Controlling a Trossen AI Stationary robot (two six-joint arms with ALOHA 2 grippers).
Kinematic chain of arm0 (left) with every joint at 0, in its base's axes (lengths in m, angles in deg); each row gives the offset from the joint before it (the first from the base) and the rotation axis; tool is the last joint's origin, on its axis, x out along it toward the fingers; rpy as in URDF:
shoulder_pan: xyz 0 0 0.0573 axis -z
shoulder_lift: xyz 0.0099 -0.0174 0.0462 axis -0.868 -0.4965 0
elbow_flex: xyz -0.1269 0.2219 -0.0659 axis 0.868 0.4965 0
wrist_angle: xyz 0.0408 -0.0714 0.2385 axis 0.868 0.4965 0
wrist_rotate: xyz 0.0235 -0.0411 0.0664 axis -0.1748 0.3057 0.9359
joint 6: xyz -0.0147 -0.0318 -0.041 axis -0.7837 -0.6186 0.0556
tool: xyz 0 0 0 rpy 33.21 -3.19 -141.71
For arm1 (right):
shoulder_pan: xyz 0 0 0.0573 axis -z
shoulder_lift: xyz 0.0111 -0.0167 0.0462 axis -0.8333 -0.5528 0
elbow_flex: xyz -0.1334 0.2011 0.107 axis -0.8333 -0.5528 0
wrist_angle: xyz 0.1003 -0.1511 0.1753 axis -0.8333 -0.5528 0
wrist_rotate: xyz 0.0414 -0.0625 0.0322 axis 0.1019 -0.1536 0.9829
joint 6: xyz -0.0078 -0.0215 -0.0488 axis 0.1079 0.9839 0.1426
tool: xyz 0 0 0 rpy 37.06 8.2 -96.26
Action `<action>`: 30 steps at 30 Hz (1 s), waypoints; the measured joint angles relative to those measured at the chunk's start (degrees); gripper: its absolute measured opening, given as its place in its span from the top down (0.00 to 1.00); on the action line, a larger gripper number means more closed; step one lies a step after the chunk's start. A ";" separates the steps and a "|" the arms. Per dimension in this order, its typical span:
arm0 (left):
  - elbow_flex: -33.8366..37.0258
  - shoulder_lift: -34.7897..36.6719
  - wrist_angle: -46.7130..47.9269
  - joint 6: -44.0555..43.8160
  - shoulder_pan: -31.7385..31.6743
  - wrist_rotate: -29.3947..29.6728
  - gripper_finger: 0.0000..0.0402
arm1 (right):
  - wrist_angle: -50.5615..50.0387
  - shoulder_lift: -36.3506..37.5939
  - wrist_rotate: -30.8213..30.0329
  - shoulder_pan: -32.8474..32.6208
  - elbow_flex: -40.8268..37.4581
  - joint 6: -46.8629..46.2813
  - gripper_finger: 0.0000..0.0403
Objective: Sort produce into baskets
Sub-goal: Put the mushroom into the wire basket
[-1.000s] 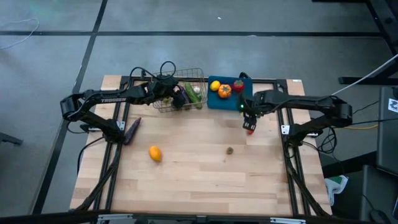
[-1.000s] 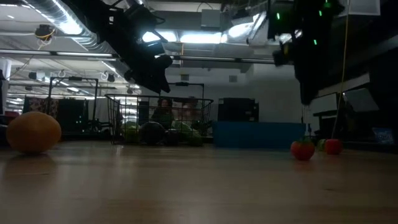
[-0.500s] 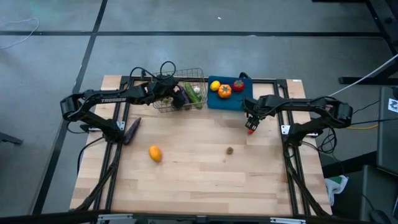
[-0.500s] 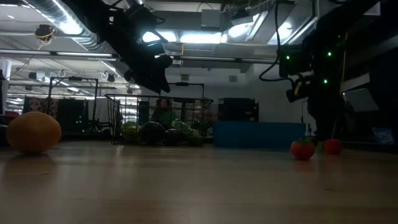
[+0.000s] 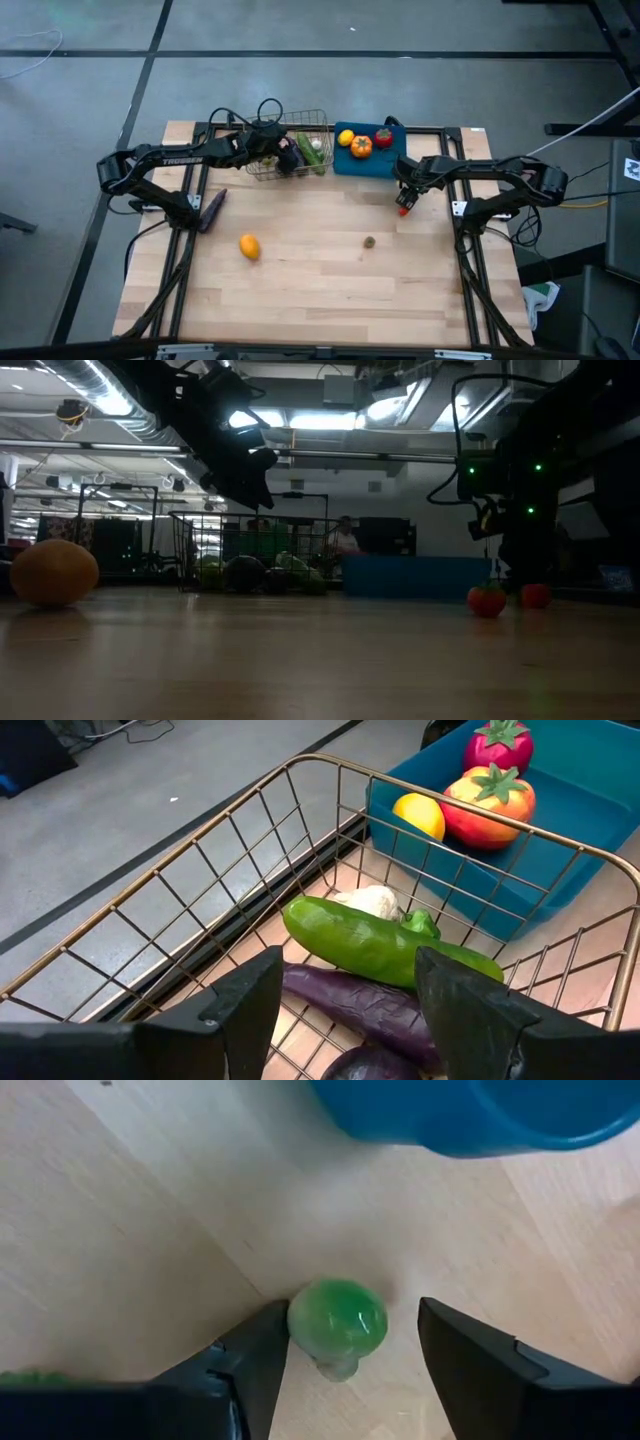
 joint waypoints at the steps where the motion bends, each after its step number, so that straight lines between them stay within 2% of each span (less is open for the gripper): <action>1: 0.00 0.00 -0.02 0.02 0.00 0.00 0.44 | 0.02 0.00 0.14 0.02 0.00 -0.02 0.46; 9: 0.00 0.00 -0.02 0.00 0.00 0.00 0.44 | -0.05 0.00 2.26 0.00 0.13 -0.82 0.68; 13: 0.00 0.00 -0.02 0.02 0.00 0.00 0.44 | -0.82 -0.11 6.89 0.00 2.15 -3.01 0.76; 20: 0.00 0.00 -0.03 0.02 0.00 0.00 0.44 | -1.72 -0.11 15.27 -0.04 9.23 -4.33 0.74; 25: 0.00 0.00 -0.04 0.02 0.00 0.00 0.44 | -0.92 -0.09 19.10 -0.07 14.57 -5.11 0.72; 30: 0.00 0.00 -0.03 0.02 0.01 0.00 0.44 | 7.37 -0.09 21.18 -0.07 17.33 -5.09 0.71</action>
